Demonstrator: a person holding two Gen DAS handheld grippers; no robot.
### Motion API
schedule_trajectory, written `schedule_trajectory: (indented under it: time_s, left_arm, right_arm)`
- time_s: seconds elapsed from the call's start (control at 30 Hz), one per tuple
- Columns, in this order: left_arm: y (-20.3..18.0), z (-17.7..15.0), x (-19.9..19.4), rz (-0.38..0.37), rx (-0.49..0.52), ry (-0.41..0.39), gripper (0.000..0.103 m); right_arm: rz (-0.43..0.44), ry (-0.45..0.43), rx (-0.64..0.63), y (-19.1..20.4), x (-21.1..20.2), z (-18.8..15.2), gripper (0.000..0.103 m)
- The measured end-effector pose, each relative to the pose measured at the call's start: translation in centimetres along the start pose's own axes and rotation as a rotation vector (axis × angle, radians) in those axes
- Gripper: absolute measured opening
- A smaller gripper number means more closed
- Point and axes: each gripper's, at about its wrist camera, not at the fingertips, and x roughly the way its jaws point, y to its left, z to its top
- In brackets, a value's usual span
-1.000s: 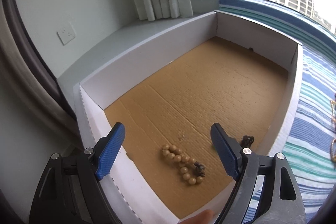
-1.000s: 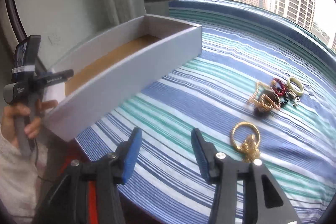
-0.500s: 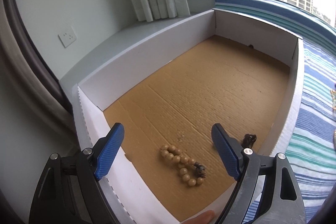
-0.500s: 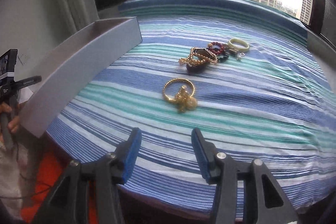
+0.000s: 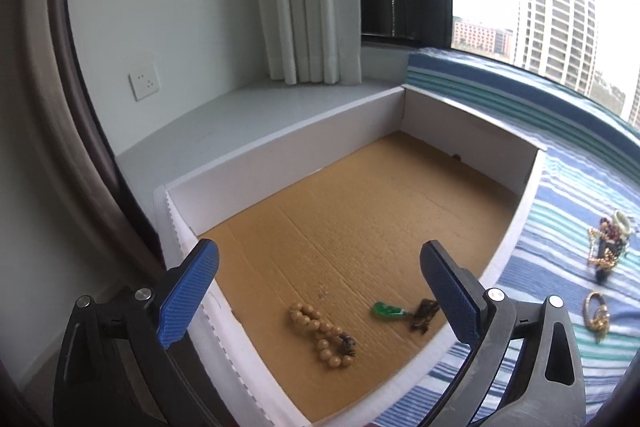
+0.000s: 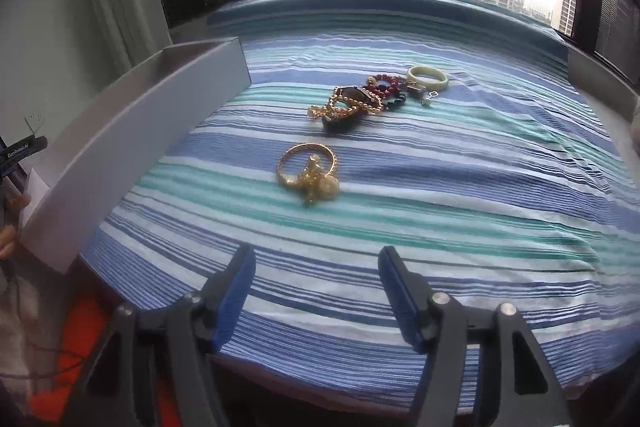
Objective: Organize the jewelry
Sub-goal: 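Withdraw both tools from the tray back over the bed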
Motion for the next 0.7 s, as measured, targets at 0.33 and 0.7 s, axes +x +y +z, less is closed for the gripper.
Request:
schedule_trajectory:
  time_s: [0.33,0.7]
  left_arm:
    - [-8.0,-2.4,-2.8,-0.427,0.150,0.102,0.102]
    - [-15.2,-10.1,0.0,-0.512,0.320,0.368,0.102]
  right_arm:
    - [-0.068,-0.081,0.057,-4.2,-1.7,-0.5,0.066]
    - [-0.014,-0.009,0.017,-4.6,0.1,-1.2,0.066]
